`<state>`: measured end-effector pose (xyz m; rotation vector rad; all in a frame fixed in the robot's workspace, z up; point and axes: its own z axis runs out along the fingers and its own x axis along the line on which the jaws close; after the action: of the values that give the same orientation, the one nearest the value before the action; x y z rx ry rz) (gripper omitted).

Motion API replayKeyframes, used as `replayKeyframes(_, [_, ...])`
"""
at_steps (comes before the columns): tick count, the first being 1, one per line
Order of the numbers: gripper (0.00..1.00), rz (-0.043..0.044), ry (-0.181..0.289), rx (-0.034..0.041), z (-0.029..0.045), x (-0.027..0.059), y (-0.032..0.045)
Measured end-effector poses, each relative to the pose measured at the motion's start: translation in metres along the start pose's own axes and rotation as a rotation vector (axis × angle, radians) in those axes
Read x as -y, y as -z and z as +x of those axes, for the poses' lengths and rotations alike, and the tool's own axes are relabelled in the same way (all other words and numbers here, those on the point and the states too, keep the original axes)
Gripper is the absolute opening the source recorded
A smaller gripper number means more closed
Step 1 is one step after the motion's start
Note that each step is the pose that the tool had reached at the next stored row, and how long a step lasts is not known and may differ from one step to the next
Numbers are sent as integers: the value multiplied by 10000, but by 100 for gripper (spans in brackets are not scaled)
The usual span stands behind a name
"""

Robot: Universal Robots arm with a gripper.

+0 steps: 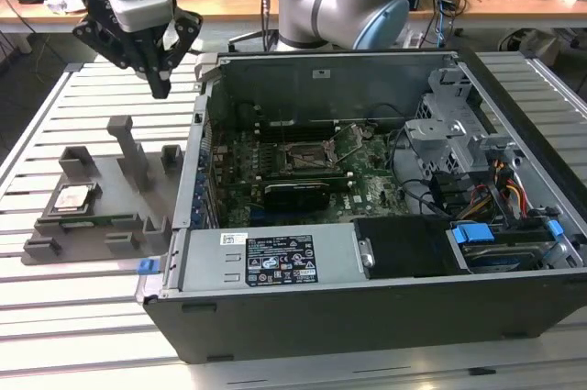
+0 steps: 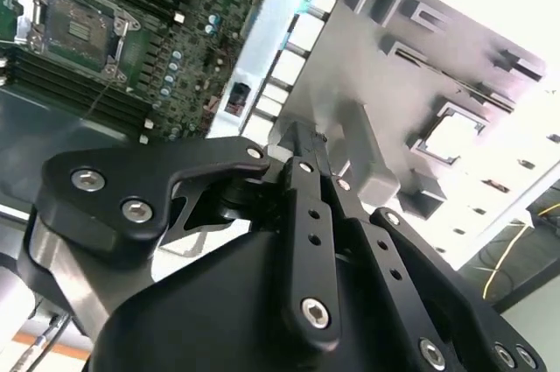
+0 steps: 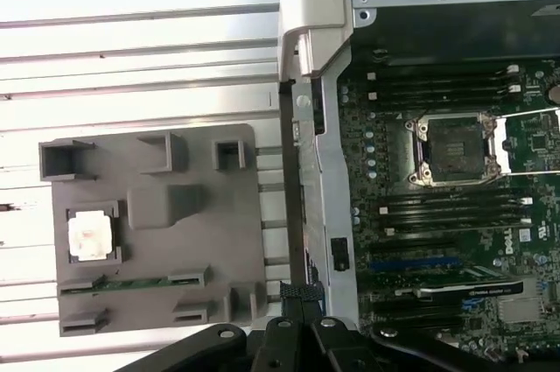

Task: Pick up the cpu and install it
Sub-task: 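Reach for the cpu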

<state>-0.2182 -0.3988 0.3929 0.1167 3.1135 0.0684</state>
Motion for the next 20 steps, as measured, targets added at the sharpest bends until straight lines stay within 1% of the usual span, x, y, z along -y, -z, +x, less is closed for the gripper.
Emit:
replayKeyframes(2, [11,1,2,-1,102,8,2])
replayKeyframes(4, [11,0,0,0,152,12,3])
replayKeyframes(5, [11,0,0,0,198,15,4])
replayKeyframes(6, [11,-1,1,-1,225,17,4])
replayKeyframes(7, [11,0,2,0,297,22,6])
replayKeyframes(9, [11,0,0,0,394,29,7])
replayKeyframes(10, [11,0,0,0,424,31,7])
replayKeyframes(12, [11,0,2,0,506,29,6])
replayKeyframes(13, [11,0,1,0,562,22,6])
replayKeyframes(14, [11,1,0,0,603,15,6])
replayKeyframes(16, [11,1,1,0,752,-2,4])
replayKeyframes(20, [11,1,2,0,932,-6,3])
